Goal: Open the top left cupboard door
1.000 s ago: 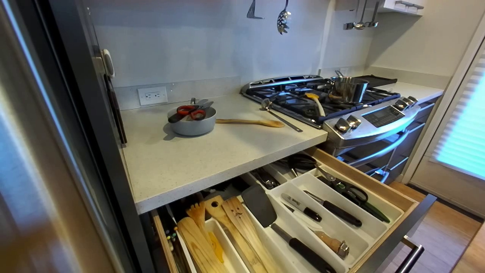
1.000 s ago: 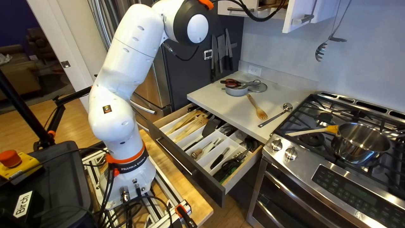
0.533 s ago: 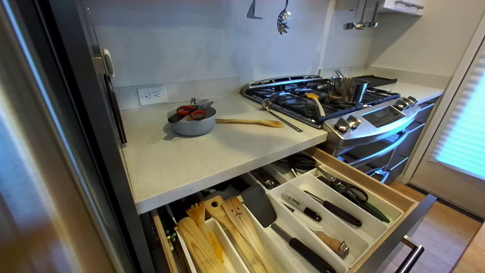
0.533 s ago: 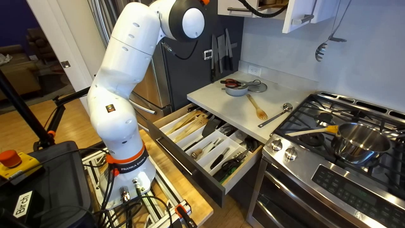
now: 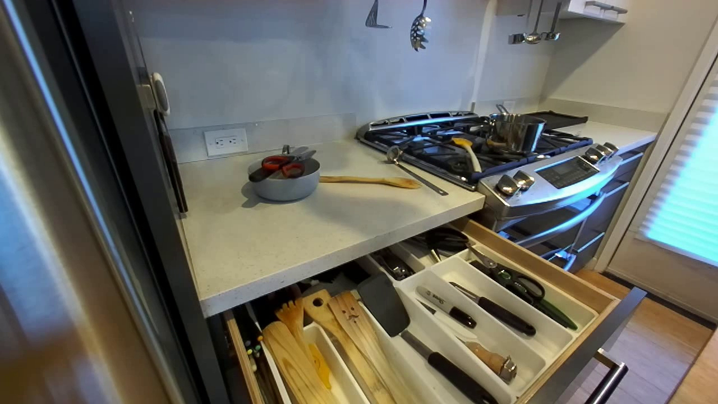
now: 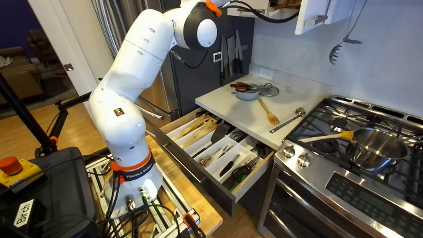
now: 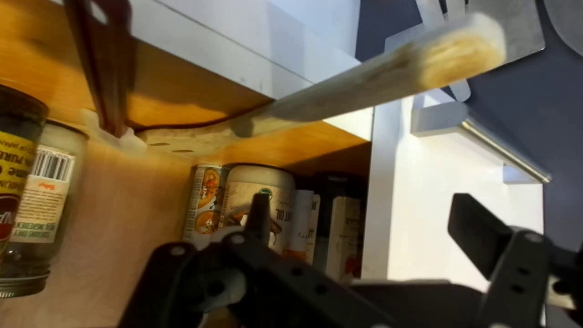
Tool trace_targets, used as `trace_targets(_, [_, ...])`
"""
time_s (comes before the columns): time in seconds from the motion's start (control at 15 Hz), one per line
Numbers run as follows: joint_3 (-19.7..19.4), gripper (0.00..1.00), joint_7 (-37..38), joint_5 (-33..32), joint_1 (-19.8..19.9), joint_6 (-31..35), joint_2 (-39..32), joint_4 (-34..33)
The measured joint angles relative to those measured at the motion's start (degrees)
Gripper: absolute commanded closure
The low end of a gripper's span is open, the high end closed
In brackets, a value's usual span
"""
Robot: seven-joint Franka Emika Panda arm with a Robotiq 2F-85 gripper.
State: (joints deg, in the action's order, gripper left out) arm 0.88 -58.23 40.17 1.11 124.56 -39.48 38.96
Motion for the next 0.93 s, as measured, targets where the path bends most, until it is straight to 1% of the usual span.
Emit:
trace_targets(0.33, [4.3,0.00,-3.7,3.7,-0.3,4.8,-3.9,-3.1])
trace_targets(0.47, [6.3,0.00,-4.8,6.4,0.2,4.9,-4.9,-4.5])
trace_targets(0.73, [12.1,0.00,-5.9,13.8,2.1,4.3,-6.8,-6.3])
trace_targets(0.93, [16.2,0.00,-6.7,18.5,3.9,2.1,-8.2,-7.5])
